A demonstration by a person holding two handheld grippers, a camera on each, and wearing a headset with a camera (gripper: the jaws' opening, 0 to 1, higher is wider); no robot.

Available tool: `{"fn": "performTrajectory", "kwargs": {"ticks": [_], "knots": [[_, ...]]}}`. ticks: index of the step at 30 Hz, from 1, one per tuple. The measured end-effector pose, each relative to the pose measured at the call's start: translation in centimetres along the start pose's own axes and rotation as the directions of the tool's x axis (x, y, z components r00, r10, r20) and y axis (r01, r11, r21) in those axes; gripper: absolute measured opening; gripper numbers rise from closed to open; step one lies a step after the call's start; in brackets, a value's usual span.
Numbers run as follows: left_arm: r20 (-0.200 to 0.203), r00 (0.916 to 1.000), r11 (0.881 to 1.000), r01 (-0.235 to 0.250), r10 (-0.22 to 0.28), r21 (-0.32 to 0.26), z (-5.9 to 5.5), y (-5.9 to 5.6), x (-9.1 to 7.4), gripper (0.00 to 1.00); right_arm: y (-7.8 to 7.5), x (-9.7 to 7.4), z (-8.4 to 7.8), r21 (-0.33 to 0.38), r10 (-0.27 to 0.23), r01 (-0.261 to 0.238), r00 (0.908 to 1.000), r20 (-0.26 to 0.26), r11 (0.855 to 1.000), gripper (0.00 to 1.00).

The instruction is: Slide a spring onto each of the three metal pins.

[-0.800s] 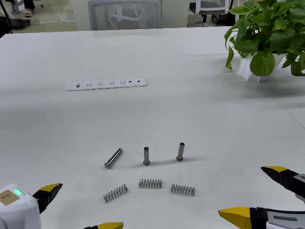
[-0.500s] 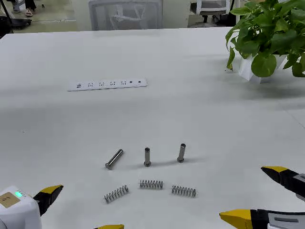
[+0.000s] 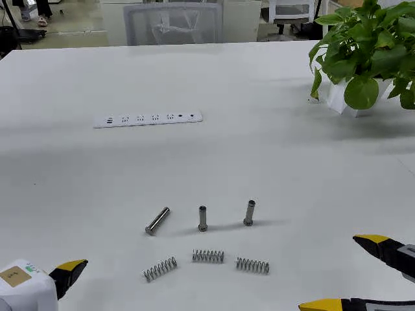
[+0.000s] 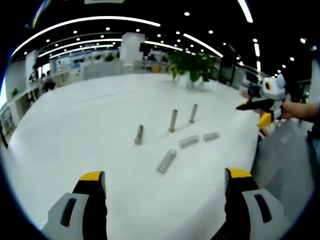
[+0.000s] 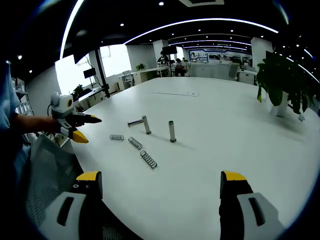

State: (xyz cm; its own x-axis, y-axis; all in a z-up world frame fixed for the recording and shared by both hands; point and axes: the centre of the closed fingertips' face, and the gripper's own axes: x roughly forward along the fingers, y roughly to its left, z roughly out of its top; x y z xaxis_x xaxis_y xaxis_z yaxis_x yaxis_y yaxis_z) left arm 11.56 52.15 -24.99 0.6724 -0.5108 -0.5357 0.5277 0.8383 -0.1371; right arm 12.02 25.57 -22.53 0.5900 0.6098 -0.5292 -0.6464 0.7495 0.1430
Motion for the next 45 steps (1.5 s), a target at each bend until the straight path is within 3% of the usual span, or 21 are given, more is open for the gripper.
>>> {"fn": "performTrajectory", "kwargs": {"ticks": [9,14,21,27,33,41,45], "knots": [[-0.043,0.9989,1.0,0.017,-0.016,0.022,0.0,0.2,0.2,1.0,0.1,0.0,0.1,0.02,0.0,0.0,0.9999,0.011,1.0,0.99],[-0.078,0.9967,0.999,0.024,-0.022,0.037,0.2,1.0,0.7,1.0,0.2,0.0,0.1,0.022,0.003,-0.003,0.9999,0.016,1.0,0.99],[-0.078,0.9967,0.999,0.027,-0.024,0.045,2.1,2.2,1.2,0.99,0.4,0.1,0.0,0.022,0.01,-0.01,0.9999,0.014,1.0,0.99],[-0.109,0.9931,0.993,0.056,-0.044,0.106,3.5,2.9,1.9,0.97,0.4,0.1,0.1,0.024,0.014,-0.015,0.9997,0.019,1.0,0.99],[-0.137,0.9876,0.985,0.097,-0.078,0.144,4.3,2.9,3.0,0.9,0.2,0.1,0.0,0.044,0.01,-0.011,0.9998,0.019,0.999,0.99],[-0.161,0.985,0.99,0.081,-0.062,0.116,5.1,4.1,4.9,0.79,0.2,0.2,-0.2,0.047,0.018,-0.018,0.9998,0.012,0.999,0.99],[-0.155,0.9855,0.989,0.088,-0.068,0.121,5.8,4.3,5.7,0.64,0.3,0.3,-0.3,0.047,0.016,-0.016,0.9999,0.0,0.999,0.99]]}}
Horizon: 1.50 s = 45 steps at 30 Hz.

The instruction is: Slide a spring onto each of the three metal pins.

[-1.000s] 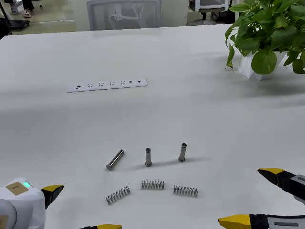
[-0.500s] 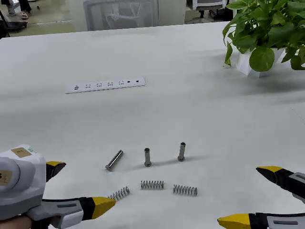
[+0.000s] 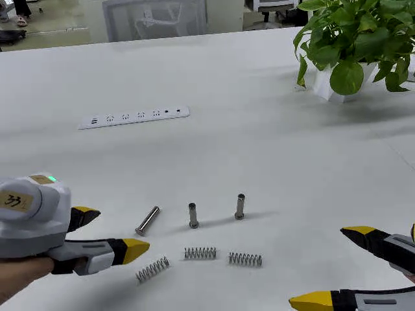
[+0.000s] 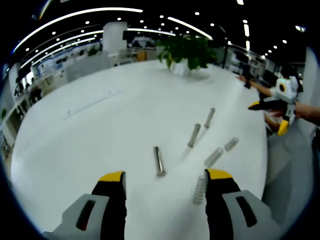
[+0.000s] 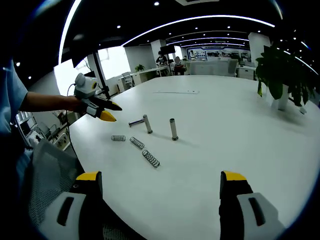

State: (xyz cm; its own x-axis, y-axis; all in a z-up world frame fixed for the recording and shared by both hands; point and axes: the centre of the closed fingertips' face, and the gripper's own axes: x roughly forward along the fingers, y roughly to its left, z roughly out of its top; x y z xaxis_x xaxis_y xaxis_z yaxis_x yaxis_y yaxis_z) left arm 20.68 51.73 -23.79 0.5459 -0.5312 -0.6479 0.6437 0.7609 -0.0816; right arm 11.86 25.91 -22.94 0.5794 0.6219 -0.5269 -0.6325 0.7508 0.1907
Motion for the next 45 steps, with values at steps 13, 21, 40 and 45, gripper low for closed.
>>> {"fn": "performTrajectory", "kwargs": {"ticks": [13,21,40,45], "knots": [[-0.058,0.998,1.0,-0.024,0.025,0.015,1.2,1.5,3.5,0.46,-0.1,0.0,0.0,-0.001,-0.005,0.005,1.0,0.0,1.0,0.99],[-0.106,0.9943,1.0,-0.009,0.011,0.021,1.1,1.2,5.2,0.35,0.1,0.0,-0.2,-0.019,-0.001,0.0,0.9999,-0.015,1.0,0.99],[-0.217,0.9761,0.999,-0.001,0.013,0.054,0.2,0.9,7.3,0.16,0.1,0.0,-0.1,-0.032,-0.01,0.009,0.9998,-0.017,0.999,0.98],[-0.238,0.9712,0.998,-0.001,0.016,0.061,0.3,0.7,7.6,0.15,0.1,0.0,-0.1,-0.037,-0.009,0.009,0.9998,-0.018,0.999,0.98]]}}
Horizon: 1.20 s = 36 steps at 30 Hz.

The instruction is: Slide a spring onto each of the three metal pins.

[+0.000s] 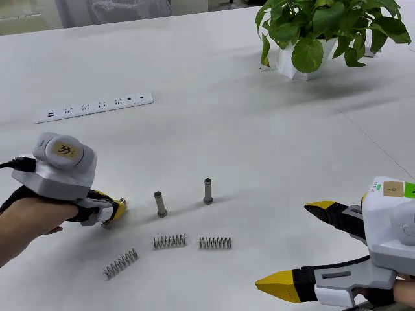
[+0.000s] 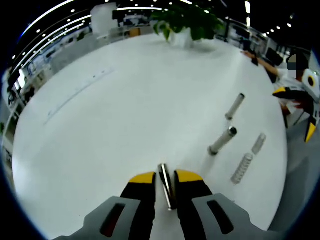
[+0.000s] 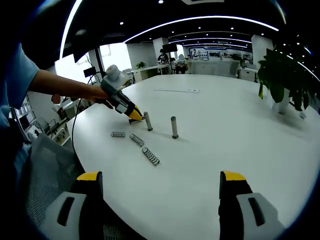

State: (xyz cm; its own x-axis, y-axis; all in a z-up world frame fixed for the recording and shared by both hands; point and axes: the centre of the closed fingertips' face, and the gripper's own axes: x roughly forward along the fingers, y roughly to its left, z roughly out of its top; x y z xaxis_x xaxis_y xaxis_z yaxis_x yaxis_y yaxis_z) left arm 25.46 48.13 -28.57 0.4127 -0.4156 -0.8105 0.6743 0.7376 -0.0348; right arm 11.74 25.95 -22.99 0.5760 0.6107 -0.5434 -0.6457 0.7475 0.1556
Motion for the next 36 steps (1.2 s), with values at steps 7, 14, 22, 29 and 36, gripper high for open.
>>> {"fn": "performTrajectory", "kwargs": {"ticks": [7,14,22,29,36], "knots": [[-0.031,0.9994,1.0,-0.012,0.012,0.006,0.0,0.2,0.5,0.1,-0.1,-0.1,0.0,0.001,-0.003,0.003,1.0,0.006,1.0,0.98],[-0.05,0.9983,1.0,-0.031,0.031,0.006,-0.1,0.3,0.6,0.09,-0.1,-0.1,0.0,-0.002,-0.003,0.003,1.0,0.005,1.0,0.98],[-0.062,0.9961,0.998,-0.063,0.062,-0.019,-0.3,0.5,0.5,0.08,0.1,0.0,0.0,-0.016,-0.003,0.003,1.0,0.0,1.0,0.98],[-0.039,0.9973,0.996,-0.065,0.063,-0.054,-0.4,0.6,0.4,0.08,0.3,0.1,-0.2,-0.017,0.005,-0.005,1.0,-0.008,1.0,0.98],[-0.02,0.9984,0.997,-0.054,0.052,-0.059,-0.4,0.7,-0.4,0.08,0.6,0.3,-0.5,-0.041,0.008,-0.009,0.9996,-0.026,0.999,0.98]]}}
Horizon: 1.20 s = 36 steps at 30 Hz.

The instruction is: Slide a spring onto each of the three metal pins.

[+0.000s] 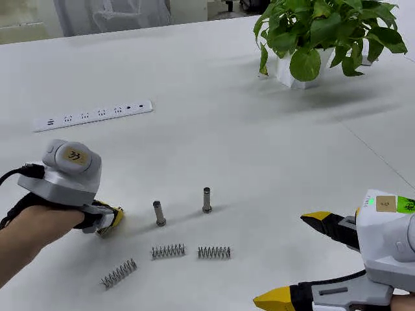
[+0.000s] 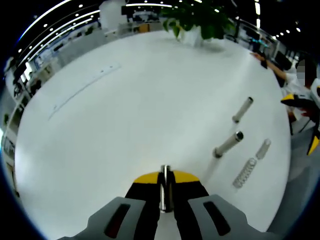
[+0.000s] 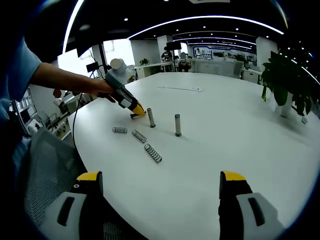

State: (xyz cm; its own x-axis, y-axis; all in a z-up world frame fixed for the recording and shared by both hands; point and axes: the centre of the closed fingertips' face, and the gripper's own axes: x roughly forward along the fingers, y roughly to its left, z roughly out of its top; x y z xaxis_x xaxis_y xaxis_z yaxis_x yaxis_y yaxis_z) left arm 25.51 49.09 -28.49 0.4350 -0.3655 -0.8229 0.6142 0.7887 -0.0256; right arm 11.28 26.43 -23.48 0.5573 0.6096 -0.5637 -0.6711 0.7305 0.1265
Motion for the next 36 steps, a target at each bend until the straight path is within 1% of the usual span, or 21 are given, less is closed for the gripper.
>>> {"fn": "performTrajectory", "kwargs": {"ticks": [7,9,12,18,21,27,28,34,36], "knots": [[0.037,0.9993,1.0,0.009,-0.009,0.0,0.3,0.0,-1.5,0.08,0.1,0.1,0.1,-0.008,0.004,-0.004,1.0,0.0,1.0,0.98],[0.057,0.9983,1.0,0.014,-0.014,0.0,0.5,-0.1,-1.9,0.08,0.1,0.1,0.2,-0.008,0.004,-0.004,1.0,0.005,1.0,0.99],[0.073,0.9972,1.0,0.018,-0.018,0.008,0.5,-0.3,-2.6,0.08,0.1,0.1,0.1,-0.013,0.002,-0.002,1.0,0.002,1.0,0.99],[0.093,0.9954,1.0,0.021,-0.021,0.001,0.3,-0.4,-3.3,0.07,0.2,0.1,0.0,-0.018,0.007,-0.007,1.0,-0.004,1.0,0.99],[0.111,0.9934,0.999,0.029,-0.03,0.015,0.4,-0.7,-3.5,0.07,0.2,0.1,0.0,-0.013,0.009,-0.009,1.0,-0.002,1.0,0.99],[0.115,0.9927,0.999,0.034,-0.036,0.022,0.3,-1.2,-3.7,0.07,0.2,0.1,0.1,-0.009,0.009,-0.009,1.0,0.0,1.0,0.99],[0.122,0.9919,0.999,0.035,-0.038,0.026,0.4,-1.3,-3.8,0.07,0.2,0.1,0.0,-0.011,0.009,-0.009,1.0,-0.001,1.0,0.99],[0.129,0.9909,0.999,0.037,-0.039,0.018,0.3,-1.4,-4.3,0.07,0.3,0.1,0.0,-0.011,0.011,-0.011,0.9999,-0.001,1.0,0.99],[0.137,0.9896,0.999,0.04,-0.042,0.016,0.3,-1.6,-4.4,0.08,0.3,0.1,0.0,-0.012,0.011,-0.012,0.9999,-0.001,1.0,0.99]]}}
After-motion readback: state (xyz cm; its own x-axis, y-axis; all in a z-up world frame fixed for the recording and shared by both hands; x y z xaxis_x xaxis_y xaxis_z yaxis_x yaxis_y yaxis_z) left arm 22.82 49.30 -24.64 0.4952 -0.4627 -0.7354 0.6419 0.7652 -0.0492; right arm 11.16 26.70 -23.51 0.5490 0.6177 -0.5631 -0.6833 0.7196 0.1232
